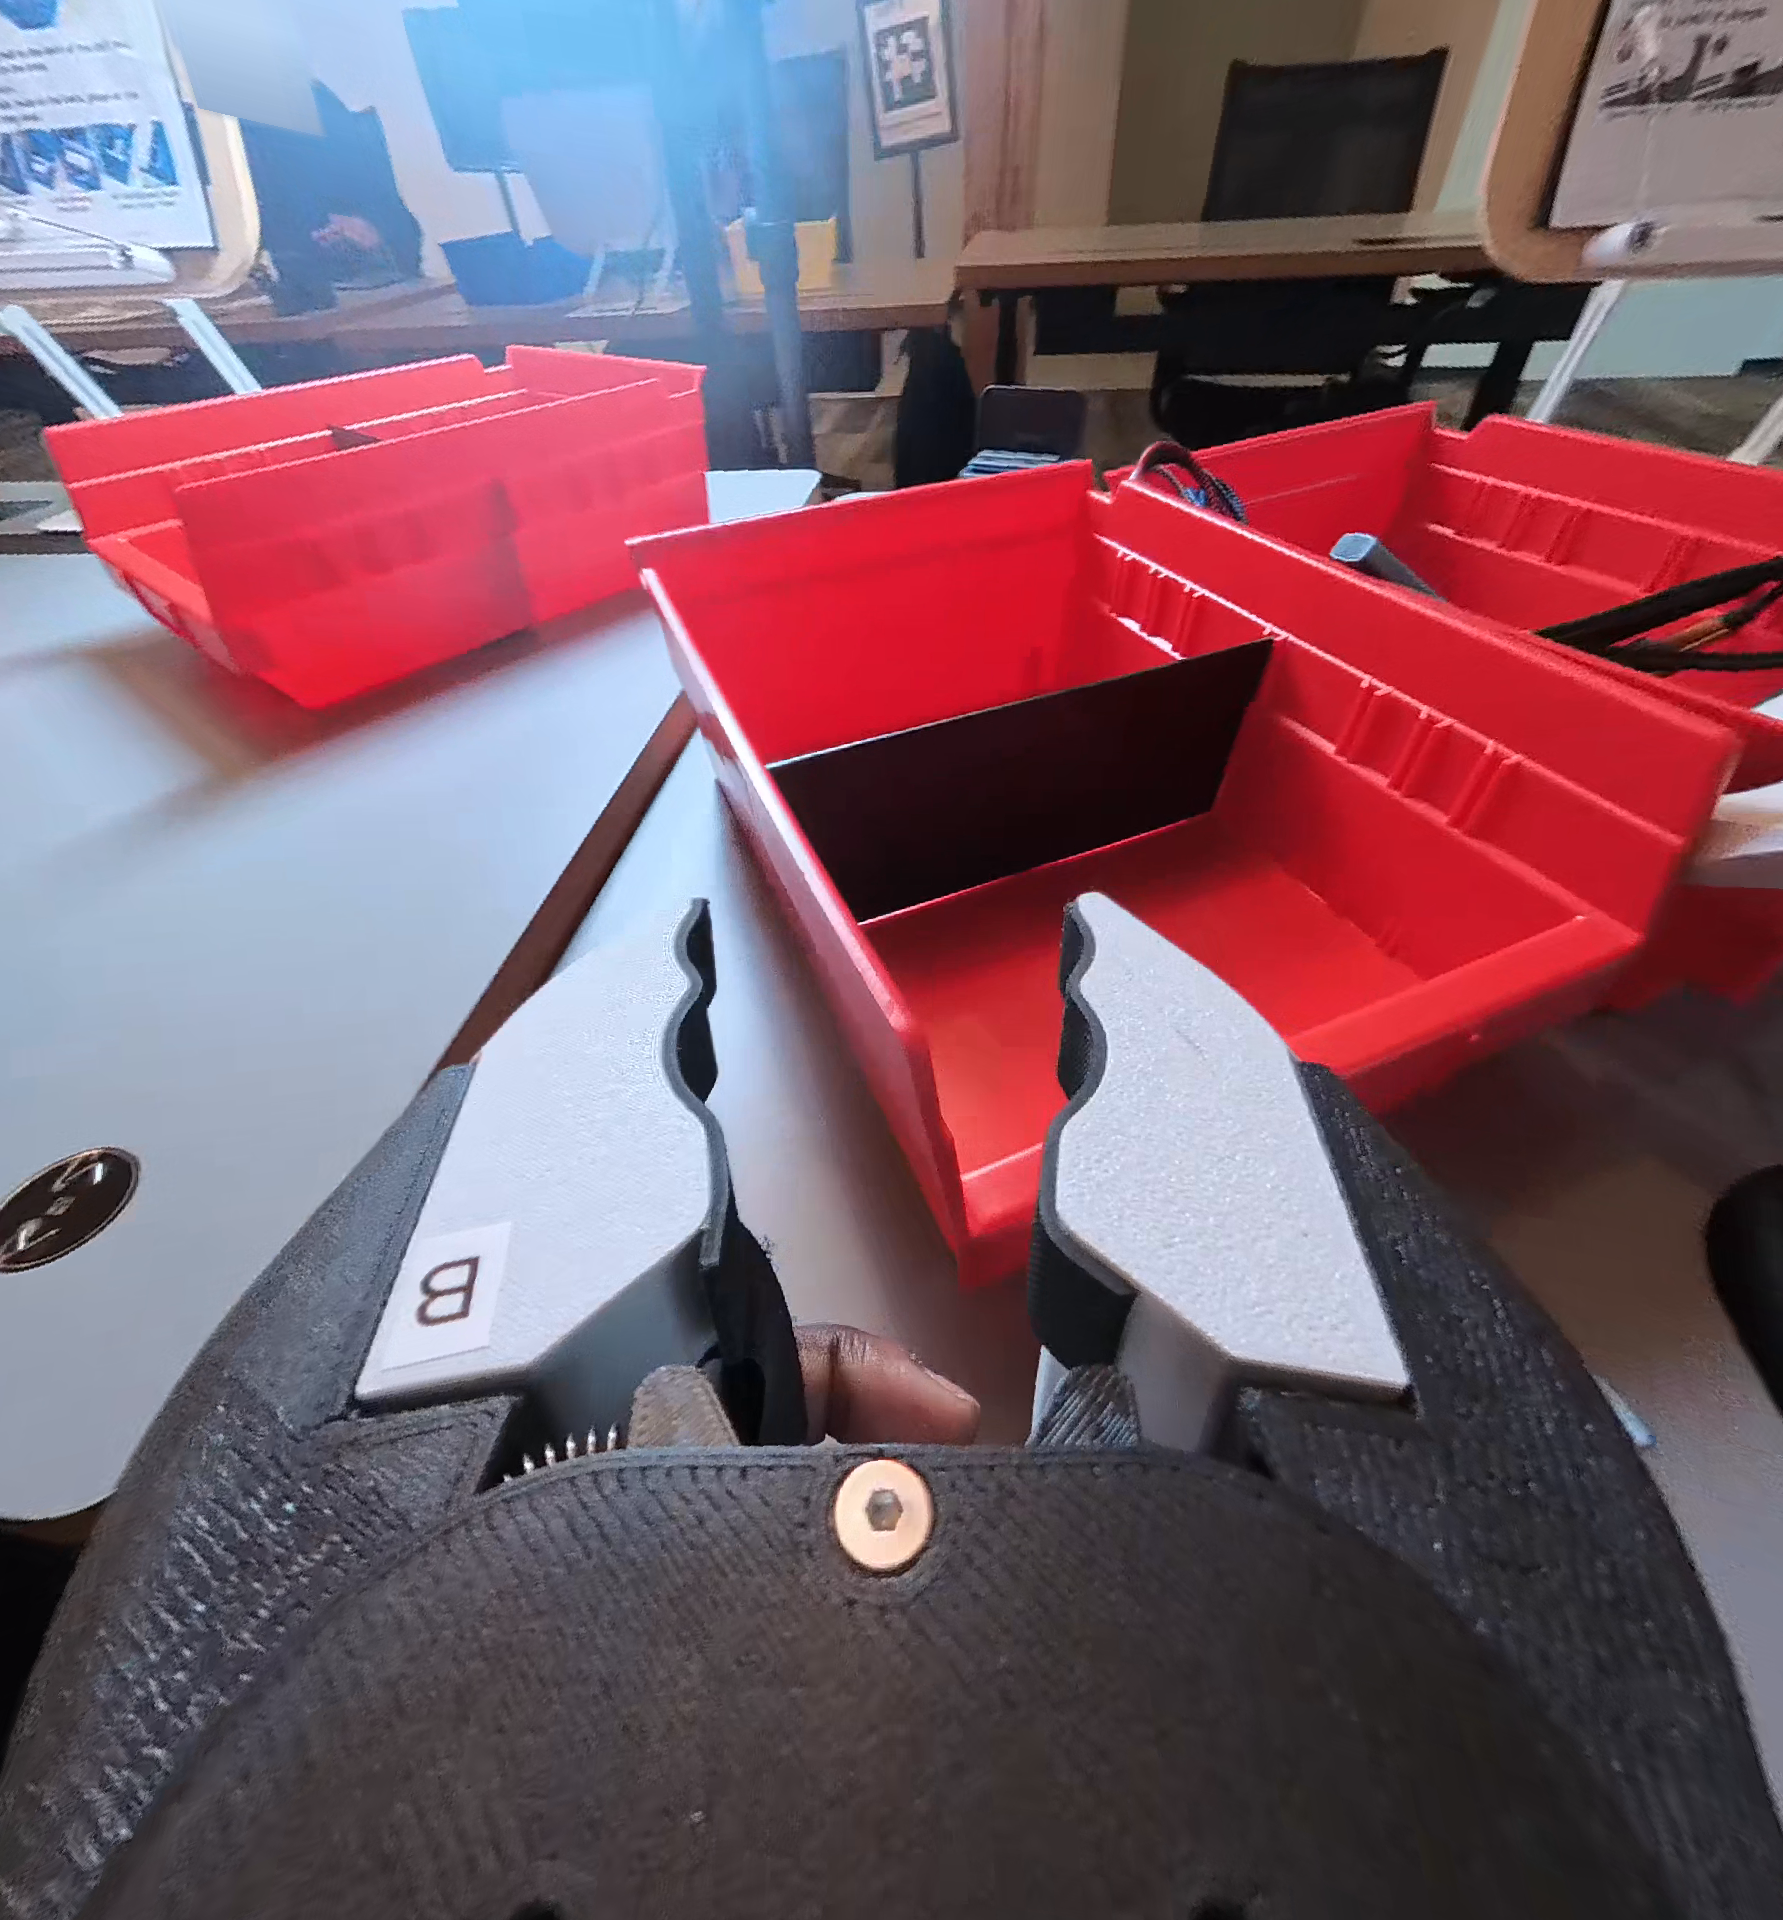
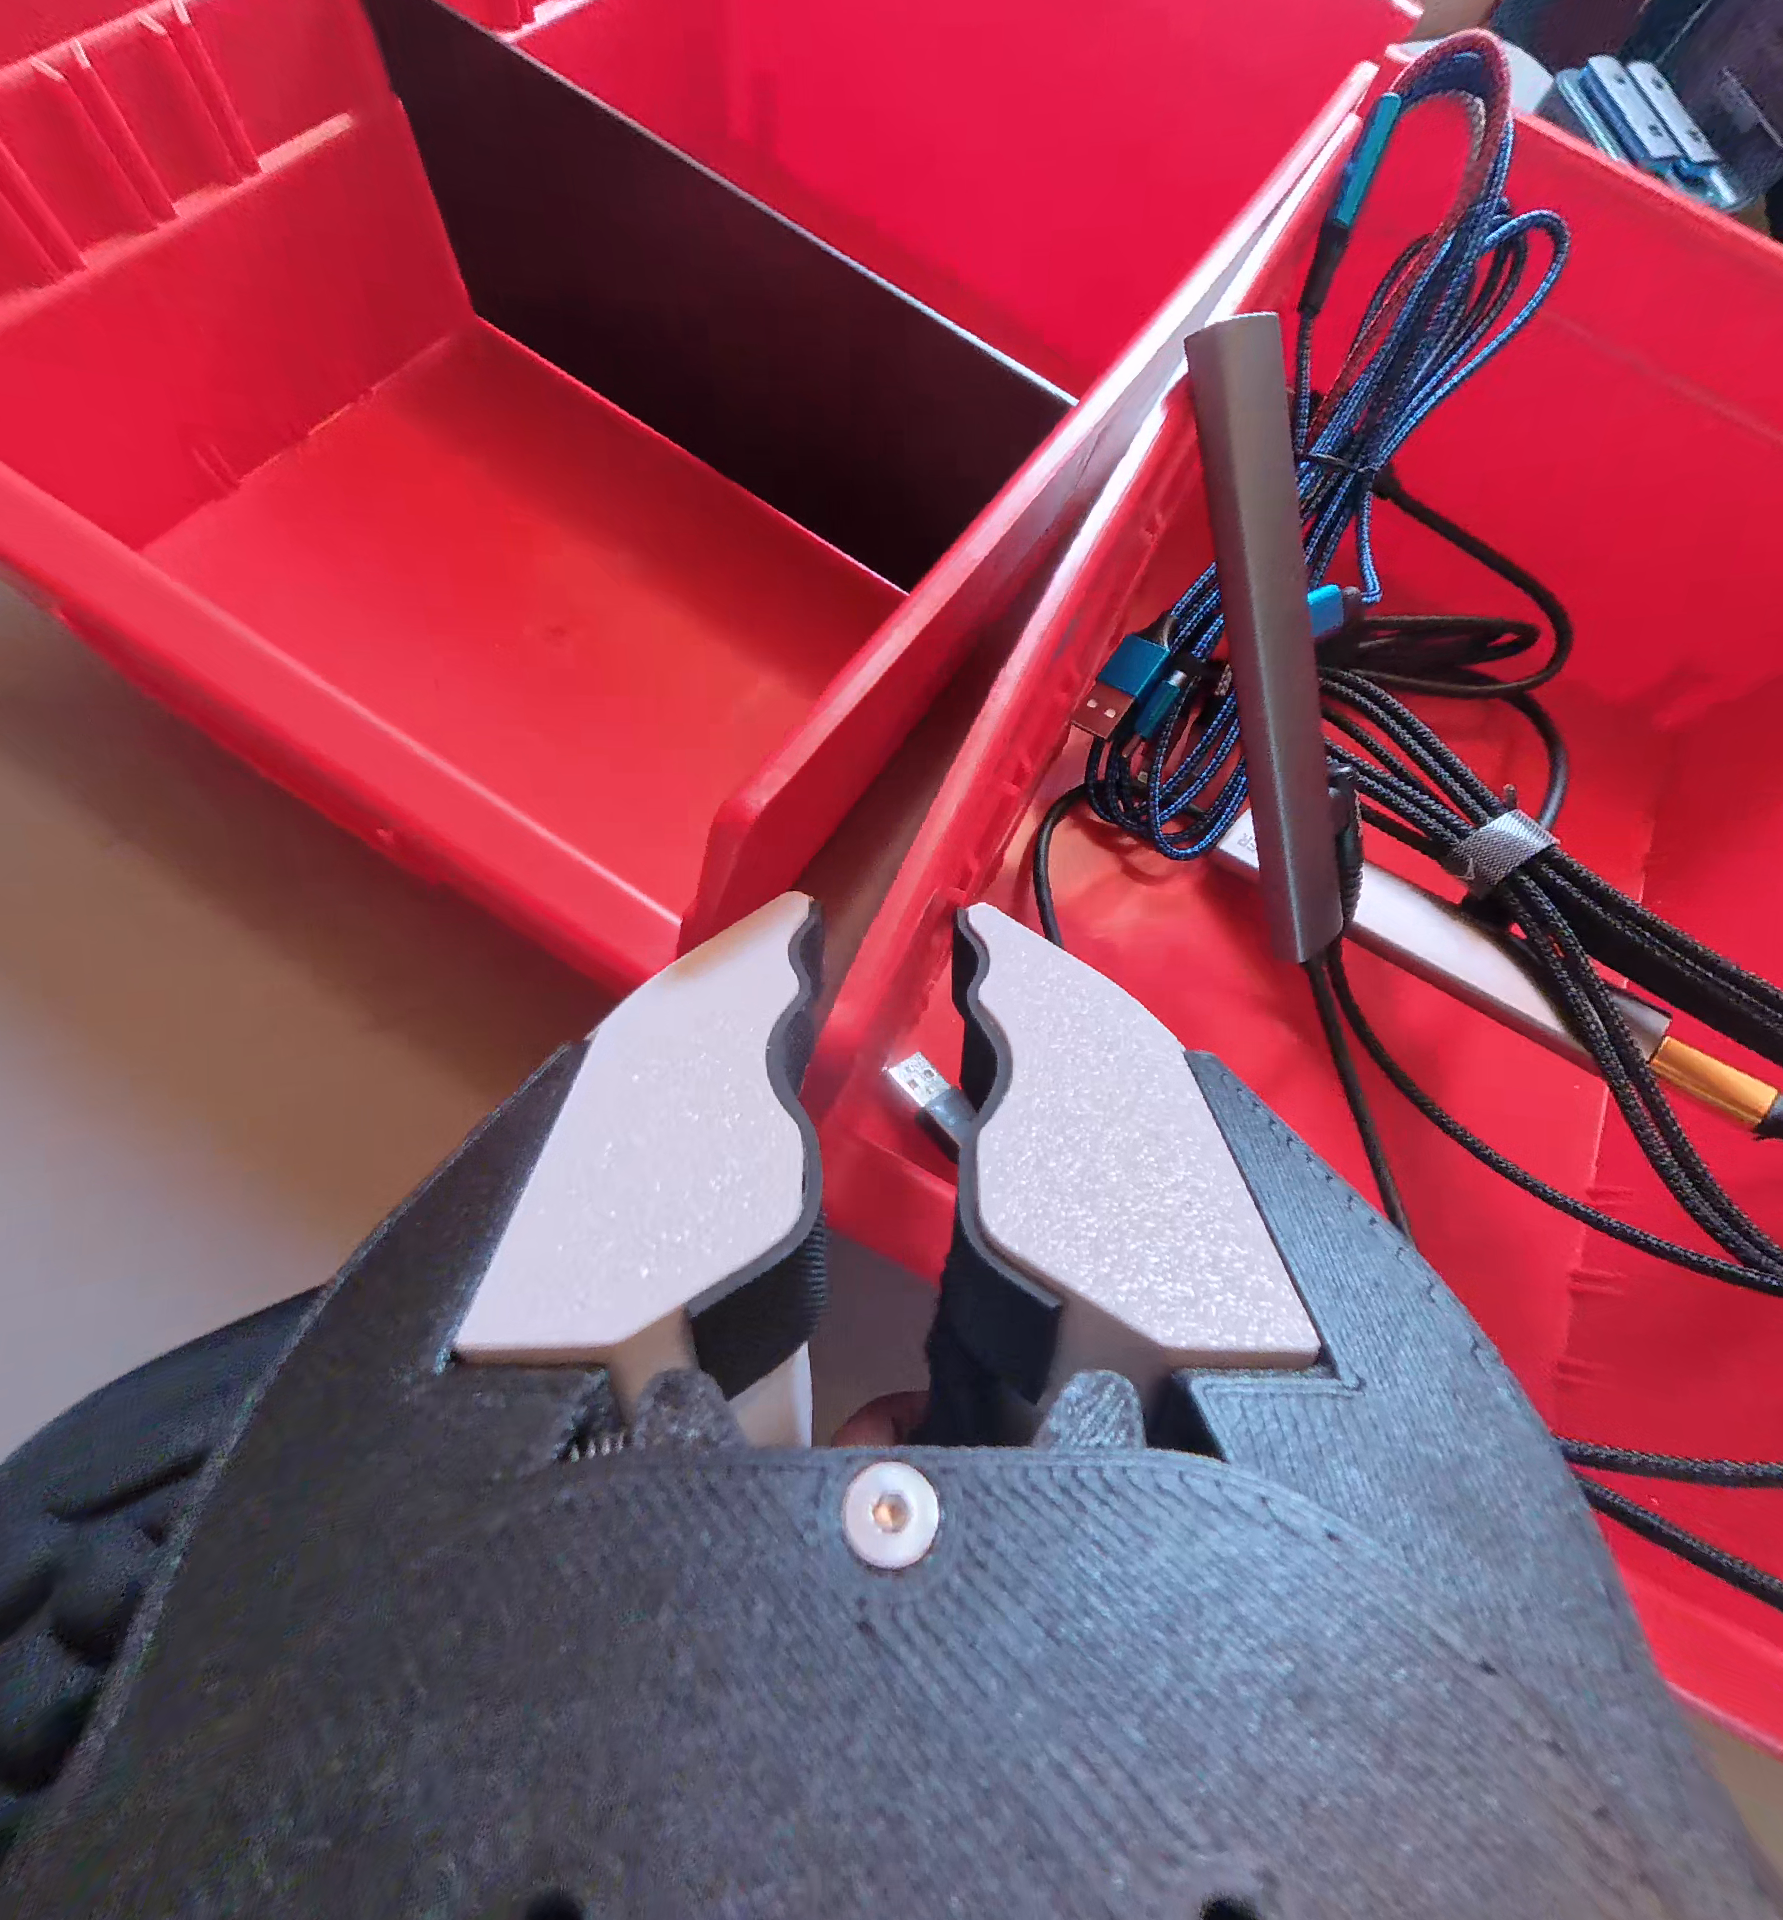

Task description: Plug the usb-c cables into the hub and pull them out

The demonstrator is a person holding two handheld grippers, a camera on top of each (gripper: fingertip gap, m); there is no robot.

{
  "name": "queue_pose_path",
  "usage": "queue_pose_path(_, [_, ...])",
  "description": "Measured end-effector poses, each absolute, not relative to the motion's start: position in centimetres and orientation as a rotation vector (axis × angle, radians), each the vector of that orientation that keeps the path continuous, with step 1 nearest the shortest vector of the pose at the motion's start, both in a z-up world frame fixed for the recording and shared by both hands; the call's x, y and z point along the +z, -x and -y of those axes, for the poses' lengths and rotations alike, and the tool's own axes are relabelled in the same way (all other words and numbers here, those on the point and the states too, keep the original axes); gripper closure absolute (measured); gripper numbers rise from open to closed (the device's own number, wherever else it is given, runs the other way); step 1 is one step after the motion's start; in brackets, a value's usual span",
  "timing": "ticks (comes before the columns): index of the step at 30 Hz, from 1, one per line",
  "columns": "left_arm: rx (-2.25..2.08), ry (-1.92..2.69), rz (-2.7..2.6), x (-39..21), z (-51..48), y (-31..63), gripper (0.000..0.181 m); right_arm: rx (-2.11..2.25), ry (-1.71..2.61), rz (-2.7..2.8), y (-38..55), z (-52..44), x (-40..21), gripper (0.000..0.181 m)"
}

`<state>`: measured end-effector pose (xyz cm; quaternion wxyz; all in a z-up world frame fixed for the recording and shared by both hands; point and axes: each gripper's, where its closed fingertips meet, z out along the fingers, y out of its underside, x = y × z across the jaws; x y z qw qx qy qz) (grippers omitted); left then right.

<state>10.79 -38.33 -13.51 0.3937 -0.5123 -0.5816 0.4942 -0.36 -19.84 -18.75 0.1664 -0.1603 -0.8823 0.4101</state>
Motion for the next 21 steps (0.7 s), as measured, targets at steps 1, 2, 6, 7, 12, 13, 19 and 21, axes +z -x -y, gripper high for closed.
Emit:
queue_pose_path(1, [1.261, 1.286, 1.488, -13.7, 38.7, -10.8, 0.117, 1.184, 0.457, 2.511, 0.4, 20.1, -18.7, 0.157])
queue_pose_path(2, [1.266, 1.269, 1.504, -13.9, 39.1, -10.8, 0.117, 1.206, 0.463, 2.507, 0.4, 20.2, -18.7, 0.156])
queue_pose_path(6, [1.276, 1.292, 1.613, -16.7, 40.4, -10.1, 0.117, 1.389, 0.549, 2.363, 0.3, 19.3, -17.0, 0.138])
queue_pose_path(7, [1.27, 1.322, 1.628, -17.4, 40.3, -9.9, 0.123, 1.455, 0.554, 2.294, 0.0, 19.0, -16.1, 0.134])
queue_pose_path(12, [1.285, 1.424, 1.71, -18.1, 40.1, -10.2, 0.171, 1.709, 0.399, 2.042, -4.2, 18.9, -12.4, 0.132])
queue_pose_path(13, [1.277, 1.451, 1.747, -18.1, 40.2, -10.7, 0.172, 1.695, 0.371, 2.065, -5.1, 19.2, -12.9, 0.138])
queue_pose_path(19, [1.124, 1.547, 1.735, -17.9, 38.3, -12.8, 0.14, 1.509, 0.452, 2.342, -5.5, 21.5, -17.8, 0.129])
queue_pose_path(21, [1.137, 1.473, 1.703, -17.7, 38.5, -12.2, 0.134, 1.462, 0.448, 2.37, -4.9, 22.4, -18.4, 0.141])
